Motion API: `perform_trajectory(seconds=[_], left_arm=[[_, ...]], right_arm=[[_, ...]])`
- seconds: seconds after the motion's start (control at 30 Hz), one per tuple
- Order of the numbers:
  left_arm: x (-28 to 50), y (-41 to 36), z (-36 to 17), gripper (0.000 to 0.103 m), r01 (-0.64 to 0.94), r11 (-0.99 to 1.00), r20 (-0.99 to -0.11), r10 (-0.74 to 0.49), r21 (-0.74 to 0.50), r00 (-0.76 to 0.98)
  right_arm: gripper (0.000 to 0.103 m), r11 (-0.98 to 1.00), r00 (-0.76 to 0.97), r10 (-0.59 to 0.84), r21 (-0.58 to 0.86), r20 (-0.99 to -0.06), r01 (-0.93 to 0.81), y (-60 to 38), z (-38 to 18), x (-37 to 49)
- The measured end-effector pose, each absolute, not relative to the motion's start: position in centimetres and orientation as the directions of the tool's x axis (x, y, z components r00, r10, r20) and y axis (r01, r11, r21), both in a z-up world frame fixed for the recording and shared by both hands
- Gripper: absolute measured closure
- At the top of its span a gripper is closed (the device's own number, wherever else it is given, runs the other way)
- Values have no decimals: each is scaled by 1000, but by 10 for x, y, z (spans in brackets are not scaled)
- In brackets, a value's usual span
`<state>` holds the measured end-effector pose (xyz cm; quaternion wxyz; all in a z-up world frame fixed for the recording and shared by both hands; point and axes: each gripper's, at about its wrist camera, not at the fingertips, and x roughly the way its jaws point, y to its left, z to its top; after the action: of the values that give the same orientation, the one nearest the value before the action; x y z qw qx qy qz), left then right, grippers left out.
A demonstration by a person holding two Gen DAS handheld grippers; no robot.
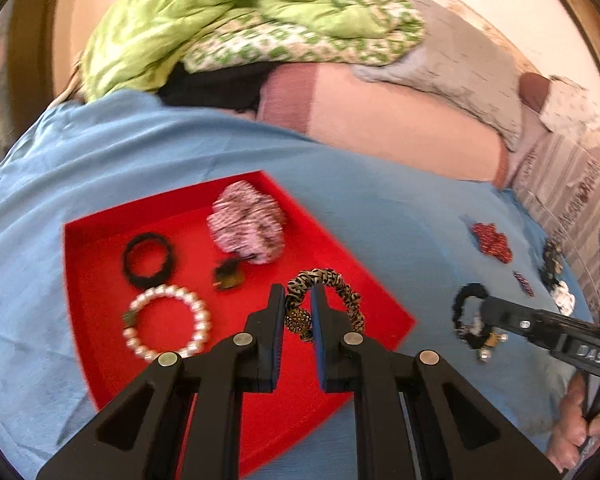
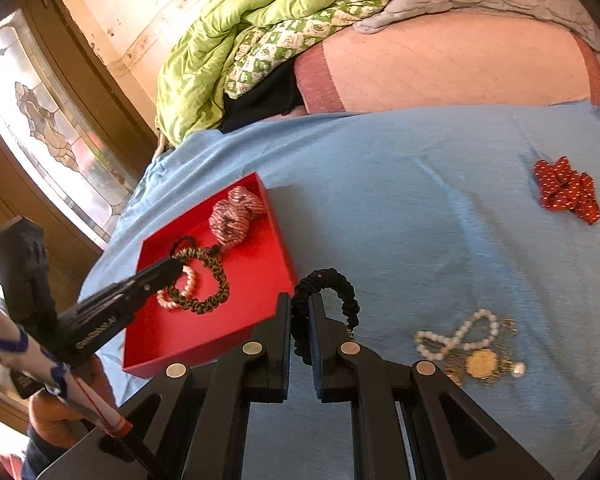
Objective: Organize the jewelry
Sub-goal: 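Lift both held bracelets toward the red tray, then lower both bracelets into the red tray and open both grippers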
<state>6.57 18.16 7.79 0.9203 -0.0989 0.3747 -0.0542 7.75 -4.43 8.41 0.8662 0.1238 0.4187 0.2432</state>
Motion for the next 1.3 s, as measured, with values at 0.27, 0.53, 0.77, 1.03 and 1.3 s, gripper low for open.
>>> perform_trajectory(seconds=[0.27, 0.53, 0.77, 1.03, 1.3], left_arm=[[76, 214, 53, 91, -84, 970, -741, -117, -228, 661], [82, 226, 45, 91, -134, 958, -757, -110, -252, 644], [85, 230, 44, 91, -139, 953, -759, -120, -268, 640], [90, 228, 40, 91, -140, 957, -773, -112, -252, 624], [90, 228, 39, 91, -145, 960, -780, -103, -241, 618]], right_arm=[[94, 820, 486, 570, 427, -663, -380, -2, 91, 87], [94, 801, 424, 591, 435, -686, -411, 47, 85, 111], [93, 820, 393, 551, 391, -736, -417, 81, 77, 136], [94, 864, 396, 463, 304, -793, -401, 99, 61, 156], [94, 876, 384, 441, 296, -811, -381, 107, 46, 169]])
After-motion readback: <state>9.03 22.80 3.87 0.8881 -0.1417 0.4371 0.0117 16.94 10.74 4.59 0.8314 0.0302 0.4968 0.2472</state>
